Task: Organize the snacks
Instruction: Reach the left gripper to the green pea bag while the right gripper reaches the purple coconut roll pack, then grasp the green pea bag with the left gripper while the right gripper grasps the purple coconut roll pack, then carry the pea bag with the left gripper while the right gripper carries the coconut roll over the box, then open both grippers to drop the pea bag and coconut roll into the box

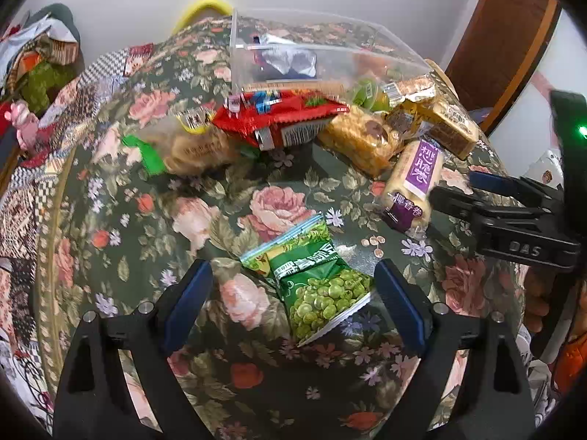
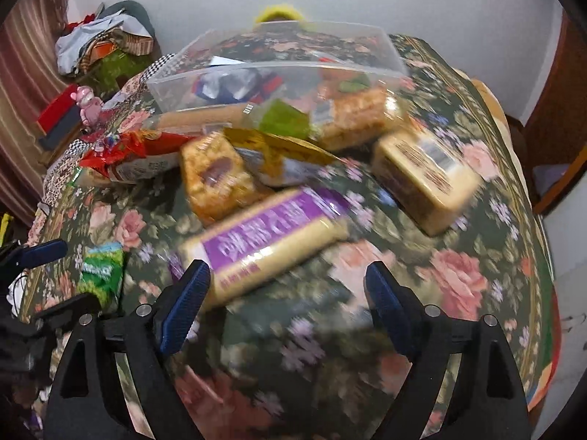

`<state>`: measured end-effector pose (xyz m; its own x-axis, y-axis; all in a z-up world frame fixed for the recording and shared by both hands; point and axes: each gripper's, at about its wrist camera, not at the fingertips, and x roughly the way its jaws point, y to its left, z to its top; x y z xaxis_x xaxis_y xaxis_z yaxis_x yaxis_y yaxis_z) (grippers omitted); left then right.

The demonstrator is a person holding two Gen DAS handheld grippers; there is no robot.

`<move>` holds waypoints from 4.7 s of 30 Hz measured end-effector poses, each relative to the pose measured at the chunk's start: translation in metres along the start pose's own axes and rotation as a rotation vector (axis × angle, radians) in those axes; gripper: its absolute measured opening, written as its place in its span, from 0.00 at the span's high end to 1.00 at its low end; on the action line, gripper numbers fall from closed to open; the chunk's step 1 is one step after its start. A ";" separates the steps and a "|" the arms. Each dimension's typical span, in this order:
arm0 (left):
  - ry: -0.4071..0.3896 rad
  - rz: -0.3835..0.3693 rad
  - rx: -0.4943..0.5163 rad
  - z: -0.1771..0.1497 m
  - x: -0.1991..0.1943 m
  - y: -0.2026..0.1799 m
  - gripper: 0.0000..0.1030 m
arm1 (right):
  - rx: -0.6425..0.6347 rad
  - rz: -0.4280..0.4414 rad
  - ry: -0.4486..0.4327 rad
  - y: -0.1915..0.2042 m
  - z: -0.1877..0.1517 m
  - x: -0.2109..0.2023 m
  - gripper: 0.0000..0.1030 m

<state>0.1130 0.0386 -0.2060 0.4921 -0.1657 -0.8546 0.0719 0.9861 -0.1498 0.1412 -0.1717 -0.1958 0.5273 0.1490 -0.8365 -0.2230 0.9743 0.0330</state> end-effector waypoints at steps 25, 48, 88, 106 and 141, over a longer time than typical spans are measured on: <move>0.018 -0.073 -0.045 0.001 0.016 0.006 0.74 | 0.006 -0.006 0.013 -0.002 0.006 0.016 0.12; -0.002 -0.055 -0.060 0.012 0.018 0.009 0.74 | 0.011 -0.006 -0.020 -0.012 0.011 0.016 0.59; -0.278 -0.054 0.002 0.131 -0.050 -0.021 0.74 | -0.010 0.084 -0.334 -0.001 0.089 -0.069 0.59; -0.304 -0.064 0.044 0.209 -0.013 -0.028 0.74 | -0.047 0.060 -0.352 -0.005 0.144 -0.031 0.59; -0.030 0.008 0.095 0.253 0.098 -0.027 0.72 | -0.093 0.074 -0.078 -0.024 0.181 0.066 0.59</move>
<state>0.3785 -0.0013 -0.1595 0.5186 -0.1587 -0.8402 0.1489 0.9844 -0.0940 0.3303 -0.1547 -0.1528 0.5678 0.2363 -0.7885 -0.3368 0.9407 0.0394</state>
